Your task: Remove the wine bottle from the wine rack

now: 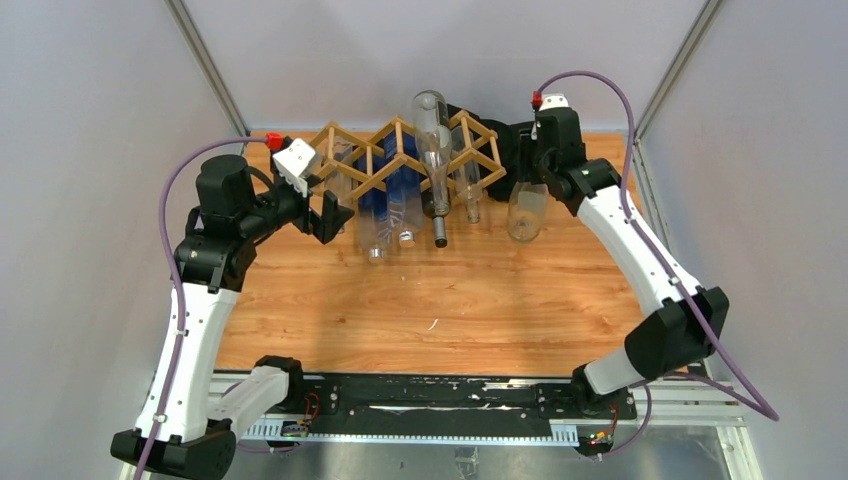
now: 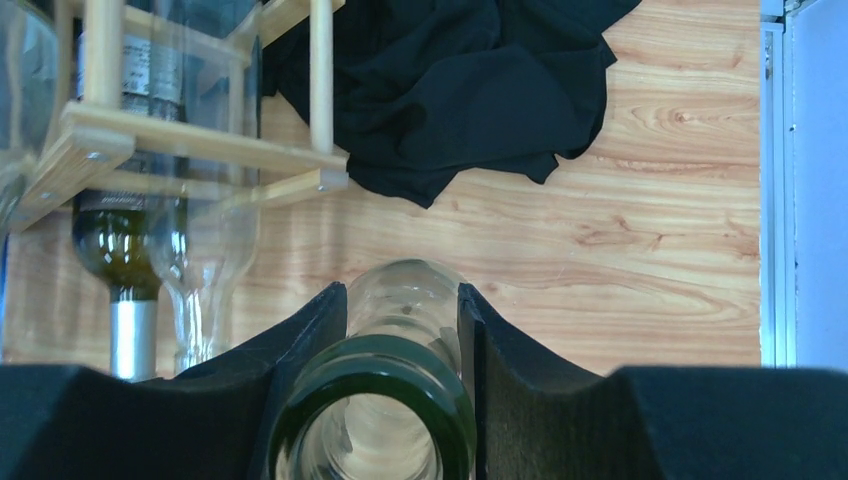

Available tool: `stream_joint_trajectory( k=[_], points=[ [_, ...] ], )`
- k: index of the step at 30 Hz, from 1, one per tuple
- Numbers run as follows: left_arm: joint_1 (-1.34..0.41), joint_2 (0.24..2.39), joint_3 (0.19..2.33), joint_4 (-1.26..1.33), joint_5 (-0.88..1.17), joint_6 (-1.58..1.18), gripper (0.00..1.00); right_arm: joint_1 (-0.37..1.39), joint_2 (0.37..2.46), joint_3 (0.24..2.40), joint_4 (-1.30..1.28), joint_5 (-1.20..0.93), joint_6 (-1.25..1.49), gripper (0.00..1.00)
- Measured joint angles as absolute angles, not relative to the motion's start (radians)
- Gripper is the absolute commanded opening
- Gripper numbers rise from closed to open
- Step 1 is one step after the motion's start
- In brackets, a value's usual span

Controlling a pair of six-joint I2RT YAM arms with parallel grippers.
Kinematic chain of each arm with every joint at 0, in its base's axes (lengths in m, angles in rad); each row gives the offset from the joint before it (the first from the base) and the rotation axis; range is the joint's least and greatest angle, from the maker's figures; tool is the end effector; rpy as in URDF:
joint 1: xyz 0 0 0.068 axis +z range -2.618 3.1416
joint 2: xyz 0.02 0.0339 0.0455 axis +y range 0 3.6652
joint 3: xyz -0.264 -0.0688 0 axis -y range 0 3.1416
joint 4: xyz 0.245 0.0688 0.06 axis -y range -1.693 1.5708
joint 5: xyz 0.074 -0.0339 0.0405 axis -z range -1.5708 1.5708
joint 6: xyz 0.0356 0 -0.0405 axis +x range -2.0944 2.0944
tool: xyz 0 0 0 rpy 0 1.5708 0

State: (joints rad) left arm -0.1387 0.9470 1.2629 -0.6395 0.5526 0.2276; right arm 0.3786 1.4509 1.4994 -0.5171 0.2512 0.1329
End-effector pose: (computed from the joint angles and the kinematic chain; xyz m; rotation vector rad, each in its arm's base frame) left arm 0.1746 -0.0432 0.4278 0.7012 1.7336 -0.4605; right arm 0.3071 0.1126 0.3984 -0.0919 2.0221 0.0673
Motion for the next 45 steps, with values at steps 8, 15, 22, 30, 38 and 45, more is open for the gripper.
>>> stream_joint_trajectory(
  k=[8, 15, 22, 30, 38, 45],
  points=[
    [-0.139, 0.947, 1.262, -0.639, 0.557, 0.232, 1.0, 0.352, 1.557, 1.493, -0.411, 0.254, 0.134, 0.0],
    [-0.139, 0.947, 1.262, -0.637, 0.572, 0.233, 1.0, 0.34, 1.579, 1.453, -0.321, 0.256, 0.139, 0.0],
    [-0.139, 0.947, 1.262, -0.638, 0.58, 0.249, 1.0, 0.321, 1.604, 1.426, -0.204, 0.271, 0.142, 0.0],
    [-0.139, 0.947, 1.262, -0.638, 0.585, 0.257, 1.0, 0.321, 1.618, 1.422, -0.158, 0.27, 0.142, 0.53],
    [-0.139, 0.947, 1.262, -0.639, 0.595, 0.261, 1.0, 0.323, 1.578, 1.422, -0.121, 0.265, 0.141, 0.91],
    [-0.139, 0.947, 1.262, -0.647, 0.599, 0.265, 1.0, 0.357, 1.479, 1.432, -0.128, 0.302, 0.14, 0.93]
  ],
)
